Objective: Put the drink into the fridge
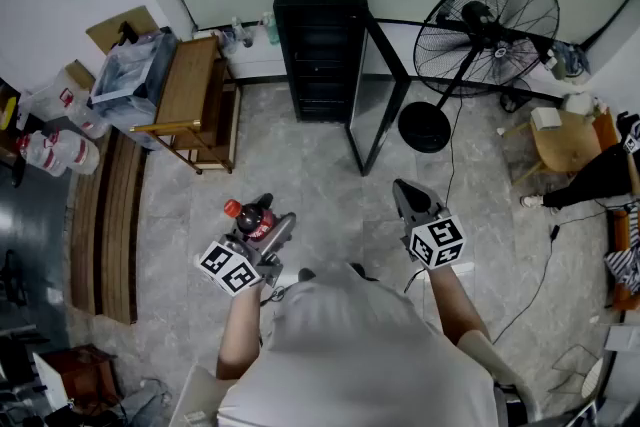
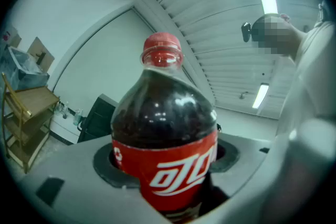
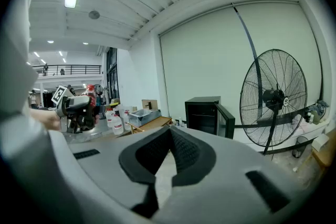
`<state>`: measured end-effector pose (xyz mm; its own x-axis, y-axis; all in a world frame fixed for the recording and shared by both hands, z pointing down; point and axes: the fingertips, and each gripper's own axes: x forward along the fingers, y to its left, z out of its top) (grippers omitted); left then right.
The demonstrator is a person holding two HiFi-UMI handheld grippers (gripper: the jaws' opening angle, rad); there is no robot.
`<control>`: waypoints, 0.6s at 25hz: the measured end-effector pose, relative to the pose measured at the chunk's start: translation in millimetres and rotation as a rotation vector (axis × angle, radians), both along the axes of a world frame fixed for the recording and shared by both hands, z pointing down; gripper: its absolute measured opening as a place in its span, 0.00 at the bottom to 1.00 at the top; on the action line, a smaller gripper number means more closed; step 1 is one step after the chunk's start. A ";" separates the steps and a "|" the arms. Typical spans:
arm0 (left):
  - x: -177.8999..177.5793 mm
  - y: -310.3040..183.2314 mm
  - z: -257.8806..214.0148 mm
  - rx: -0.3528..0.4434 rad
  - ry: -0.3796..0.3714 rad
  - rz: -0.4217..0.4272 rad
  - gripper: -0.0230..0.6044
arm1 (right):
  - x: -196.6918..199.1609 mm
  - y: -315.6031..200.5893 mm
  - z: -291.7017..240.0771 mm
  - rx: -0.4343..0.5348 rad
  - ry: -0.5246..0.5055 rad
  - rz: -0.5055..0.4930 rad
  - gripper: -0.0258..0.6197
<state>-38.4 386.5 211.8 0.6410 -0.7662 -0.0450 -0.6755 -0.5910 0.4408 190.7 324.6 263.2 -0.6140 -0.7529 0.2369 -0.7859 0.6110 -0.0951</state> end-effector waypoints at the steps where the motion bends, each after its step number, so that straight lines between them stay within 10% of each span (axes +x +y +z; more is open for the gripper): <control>1: -0.8 1.2 0.1 0.000 0.000 0.000 0.52 | -0.8 1.4 0.1 -0.001 -0.002 0.000 0.04; 15: -17.7 11.9 2.0 0.003 0.010 0.003 0.52 | -19.3 10.6 -1.8 -0.004 -0.020 0.001 0.04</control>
